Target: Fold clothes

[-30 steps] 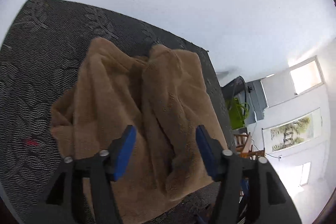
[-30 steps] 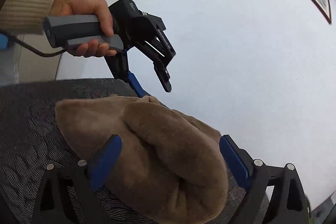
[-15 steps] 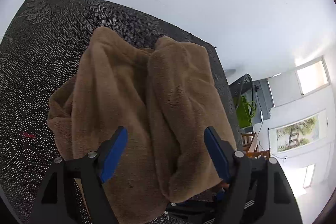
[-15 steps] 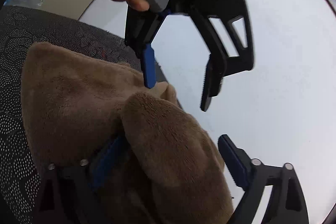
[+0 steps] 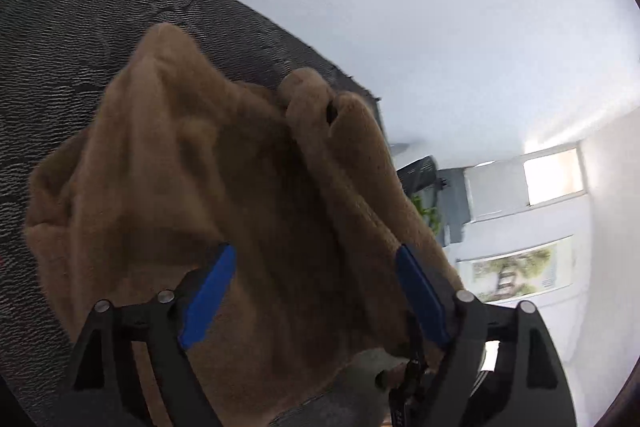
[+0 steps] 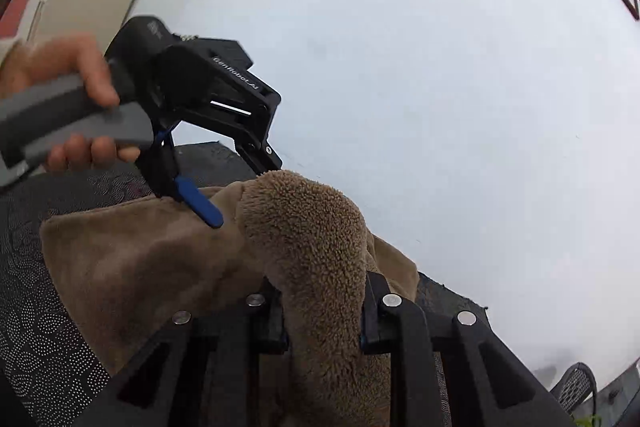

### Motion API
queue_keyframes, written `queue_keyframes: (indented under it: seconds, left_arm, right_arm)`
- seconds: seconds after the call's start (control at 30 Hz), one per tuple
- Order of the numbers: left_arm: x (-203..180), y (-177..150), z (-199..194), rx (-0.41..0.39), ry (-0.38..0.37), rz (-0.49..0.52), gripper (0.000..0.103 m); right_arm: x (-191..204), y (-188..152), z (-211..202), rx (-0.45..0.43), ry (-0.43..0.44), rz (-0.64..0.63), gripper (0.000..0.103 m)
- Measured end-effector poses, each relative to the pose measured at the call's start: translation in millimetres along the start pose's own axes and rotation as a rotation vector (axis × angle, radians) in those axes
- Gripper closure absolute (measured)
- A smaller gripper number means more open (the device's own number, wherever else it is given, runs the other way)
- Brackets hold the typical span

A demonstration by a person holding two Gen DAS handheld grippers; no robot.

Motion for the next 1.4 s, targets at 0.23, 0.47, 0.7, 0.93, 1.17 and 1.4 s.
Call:
queue_keyframes:
  seconds: [0.23, 0.47, 0.7, 0.93, 1.17, 1.4]
  left_arm:
    - [-22, 8, 38, 0.005, -0.023, -0.009, 0.000]
    - [-23, 7, 92, 0.095, 0.039, -0.076, 0.000]
    - [-41, 9, 119, 0.087, 0.060, 0.068, 0.072]
    - [-57, 27, 83, 0.036, 0.059, 0.133, 0.076]
    - [-52, 46, 12, -0.025, 0.095, 0.184, 0.076]
    - [9, 50, -35, -0.051, 0.147, 0.134, 0.076]
  right_arm:
    - [12, 3, -5, -0.013, 0.007, -0.008, 0.080]
    - [-28, -4, -47, -0.027, 0.009, 0.028, 0.080]
    - [-24, -4, -55, -0.034, 0.008, 0.022, 0.080]
    - [-12, 11, -64, -0.074, 0.031, 0.026, 0.080]
    - [22, 51, -70, -0.155, 0.103, 0.029, 0.080]
    - [84, 61, -62, -0.145, 0.228, 0.006, 0.080]
Point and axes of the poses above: each gripper's, at about its wrist camera, not at the fingertips, and z roughly the way its jaws point, x to its left, y to its top, the point moved 4 cm from there along z, roughly the way its jaws point, and after that the axes turned 14 degrees about -x, right-handed, at the moved point
